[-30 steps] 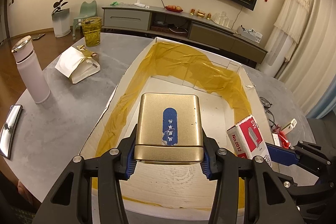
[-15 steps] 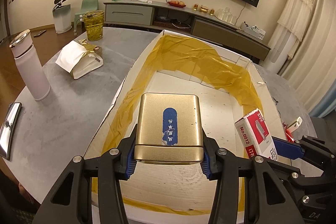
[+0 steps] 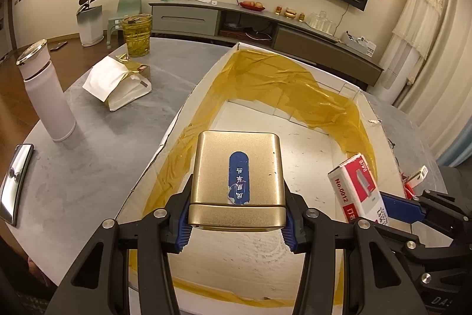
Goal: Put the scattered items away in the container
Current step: 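Open both tools to drop the tin and staples box into the box, then move both open tools back toward the scattered items on the table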
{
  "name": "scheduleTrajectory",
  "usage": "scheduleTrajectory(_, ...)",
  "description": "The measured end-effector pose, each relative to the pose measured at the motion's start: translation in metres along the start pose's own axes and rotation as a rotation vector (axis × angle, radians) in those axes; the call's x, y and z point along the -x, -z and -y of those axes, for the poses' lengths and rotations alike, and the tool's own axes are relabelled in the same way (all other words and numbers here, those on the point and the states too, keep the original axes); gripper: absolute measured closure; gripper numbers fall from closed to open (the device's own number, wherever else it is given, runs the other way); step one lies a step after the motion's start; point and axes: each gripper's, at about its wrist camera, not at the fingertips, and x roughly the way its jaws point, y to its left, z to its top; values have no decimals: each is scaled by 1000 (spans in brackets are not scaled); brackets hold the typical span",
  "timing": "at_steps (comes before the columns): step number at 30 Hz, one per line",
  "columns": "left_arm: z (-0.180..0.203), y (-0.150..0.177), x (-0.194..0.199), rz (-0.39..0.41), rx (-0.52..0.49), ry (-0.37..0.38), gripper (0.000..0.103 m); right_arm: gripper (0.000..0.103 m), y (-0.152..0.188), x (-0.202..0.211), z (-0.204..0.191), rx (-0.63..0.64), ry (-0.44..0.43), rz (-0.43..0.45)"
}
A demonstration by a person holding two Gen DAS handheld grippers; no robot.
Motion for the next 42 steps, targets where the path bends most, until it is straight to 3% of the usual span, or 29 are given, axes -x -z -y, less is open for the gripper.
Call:
scheduleTrajectory(15, -1, -1, 3, 5, 26, 7, 48, 60, -1, -2, 2, -20, -13, 10)
scheduleTrajectory(26, -9, -2, 38, 64, 89, 1, 48, 60, 18, 40, 20, -88, -39, 102)
scheduleTrajectory(34, 31, 18, 50, 35, 34, 13, 48, 60, 38, 66, 27, -103, -90, 160)
scheduleTrajectory(42, 73, 29, 72, 63, -40, -32, 48, 60, 56, 92, 36, -106, -132, 230)
